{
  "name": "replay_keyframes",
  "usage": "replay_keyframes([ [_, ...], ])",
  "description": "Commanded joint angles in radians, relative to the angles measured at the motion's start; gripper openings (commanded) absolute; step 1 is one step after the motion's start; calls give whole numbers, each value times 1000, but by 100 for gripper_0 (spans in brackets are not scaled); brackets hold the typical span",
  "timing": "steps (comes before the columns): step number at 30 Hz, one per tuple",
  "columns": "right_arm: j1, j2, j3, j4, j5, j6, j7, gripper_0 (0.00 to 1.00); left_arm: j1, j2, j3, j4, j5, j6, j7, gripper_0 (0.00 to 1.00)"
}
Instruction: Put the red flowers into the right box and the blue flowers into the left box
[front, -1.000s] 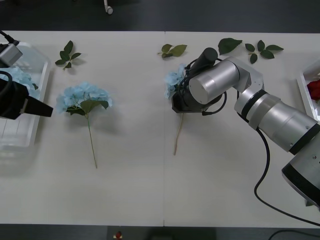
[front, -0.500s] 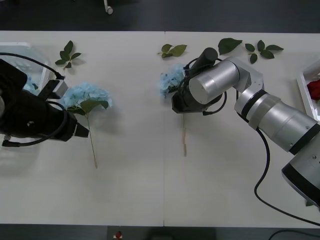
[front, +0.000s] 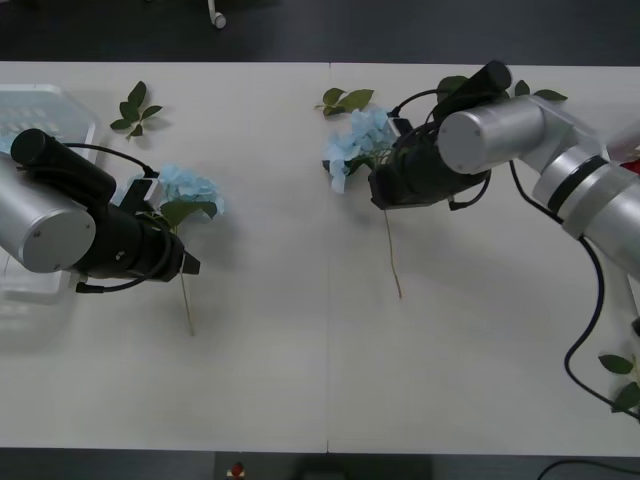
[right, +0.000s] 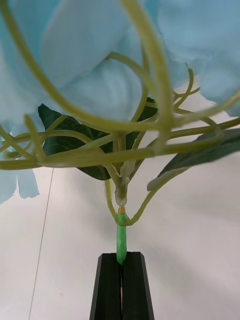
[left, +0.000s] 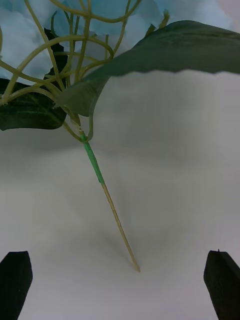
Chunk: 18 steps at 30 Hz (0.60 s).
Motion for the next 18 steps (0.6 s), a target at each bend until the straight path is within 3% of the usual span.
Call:
replay_keyframes([
  [1, -25, -122, -17, -102, -115, 1, 100, 0, -45, -60, 17, 50, -30, -6, 14, 100],
  [11, -25, -400, -17, -208, -689, -48, 421, 0, -108, -125, -54, 171, -98, -21, 5, 100],
  [18, -25, -463, -17, -227, -951, -87, 630, 0, -132, -143, -98, 237, -116, -66, 7, 100],
])
